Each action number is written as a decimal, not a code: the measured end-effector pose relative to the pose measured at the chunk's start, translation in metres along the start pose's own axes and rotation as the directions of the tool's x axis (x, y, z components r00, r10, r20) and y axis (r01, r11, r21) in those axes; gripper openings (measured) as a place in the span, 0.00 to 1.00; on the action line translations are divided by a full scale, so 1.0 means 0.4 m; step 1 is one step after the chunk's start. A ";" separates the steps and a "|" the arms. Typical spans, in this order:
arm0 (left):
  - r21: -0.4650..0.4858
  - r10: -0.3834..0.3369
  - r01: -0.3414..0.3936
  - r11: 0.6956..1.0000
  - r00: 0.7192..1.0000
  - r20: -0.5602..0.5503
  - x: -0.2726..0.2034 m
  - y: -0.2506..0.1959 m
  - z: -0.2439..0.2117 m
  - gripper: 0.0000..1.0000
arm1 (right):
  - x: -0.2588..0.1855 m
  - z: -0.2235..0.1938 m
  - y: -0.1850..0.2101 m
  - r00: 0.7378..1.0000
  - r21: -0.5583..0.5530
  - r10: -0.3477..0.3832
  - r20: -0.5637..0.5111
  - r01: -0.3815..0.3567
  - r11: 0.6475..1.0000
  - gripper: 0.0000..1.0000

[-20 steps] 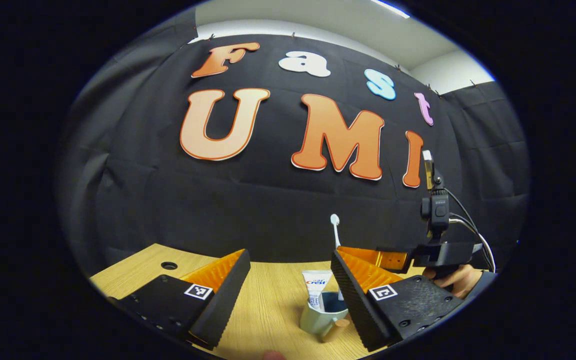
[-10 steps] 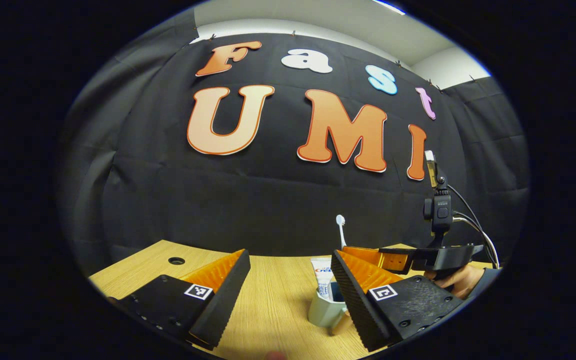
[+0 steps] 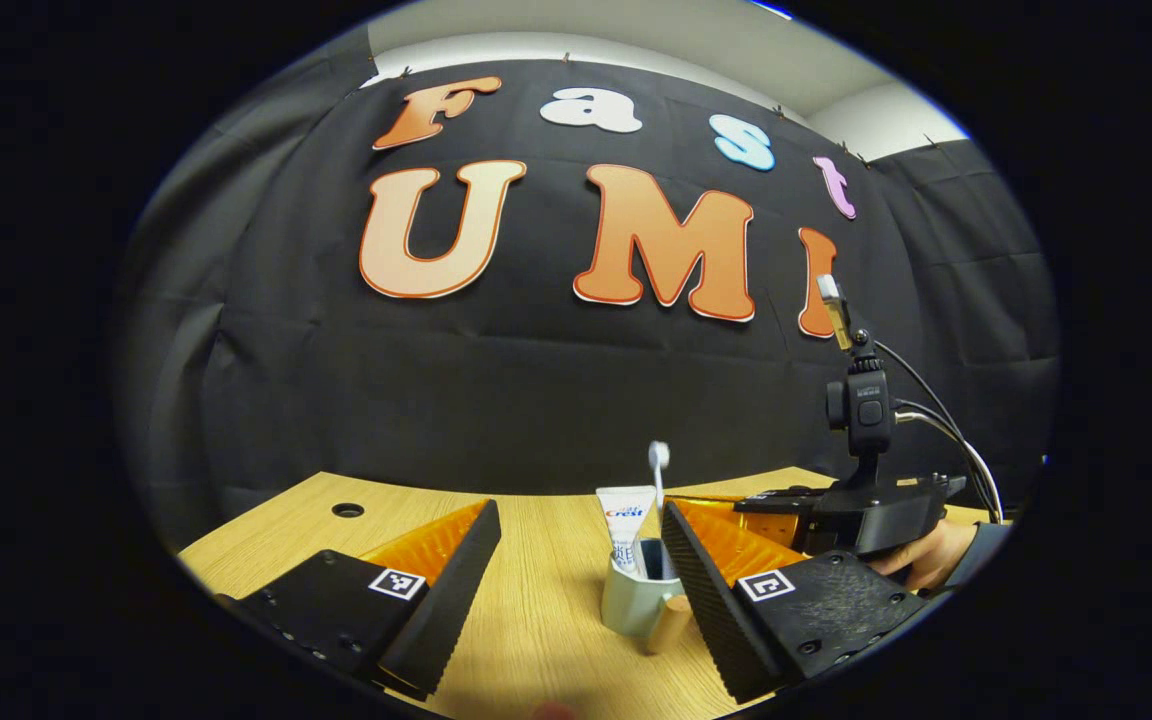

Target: Put the toothbrush and toothpaste on the desktop into the cup, then pick up the cup and place it on the coaster on the desktop.

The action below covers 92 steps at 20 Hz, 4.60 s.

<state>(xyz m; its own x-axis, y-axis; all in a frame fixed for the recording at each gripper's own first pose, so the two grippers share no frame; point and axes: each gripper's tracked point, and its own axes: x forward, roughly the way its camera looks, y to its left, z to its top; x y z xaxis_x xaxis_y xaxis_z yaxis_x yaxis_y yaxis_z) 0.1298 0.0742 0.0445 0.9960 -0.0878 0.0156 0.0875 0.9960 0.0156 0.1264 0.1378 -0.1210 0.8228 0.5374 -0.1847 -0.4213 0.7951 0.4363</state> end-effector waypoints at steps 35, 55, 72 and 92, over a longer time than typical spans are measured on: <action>0.074 0.001 0.075 0.994 0.698 -0.716 0.182 -0.063 -0.089 0.97 | -0.583 0.197 -0.228 0.943 -0.250 -0.239 0.233 0.295 0.922 0.96; 0.113 0.071 0.070 0.991 0.443 -0.894 0.177 -0.054 -0.145 0.75 | -0.645 0.109 -0.259 0.948 -0.221 -0.252 0.193 0.292 0.931 0.98; 0.116 0.062 0.068 0.991 0.529 -0.846 0.345 -0.252 -0.078 0.24 | -0.691 0.088 -0.297 0.932 -0.186 -0.308 0.192 0.343 0.921 0.99; 0.079 -0.058 0.250 0.965 0.498 -0.865 0.294 -0.503 -0.102 0.24 | -0.739 0.030 -0.374 0.925 -0.140 -0.359 0.127 0.375 0.916 0.99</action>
<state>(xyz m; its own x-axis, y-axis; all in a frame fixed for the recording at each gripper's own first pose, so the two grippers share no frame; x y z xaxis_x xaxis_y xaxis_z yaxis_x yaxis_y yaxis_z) 0.2299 -0.1361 0.0023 0.5055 -0.0896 -0.8582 0.3320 0.9382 0.0975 -0.0495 -0.1434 -0.1211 0.9605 0.1759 -0.2157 -0.1311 0.9696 0.2068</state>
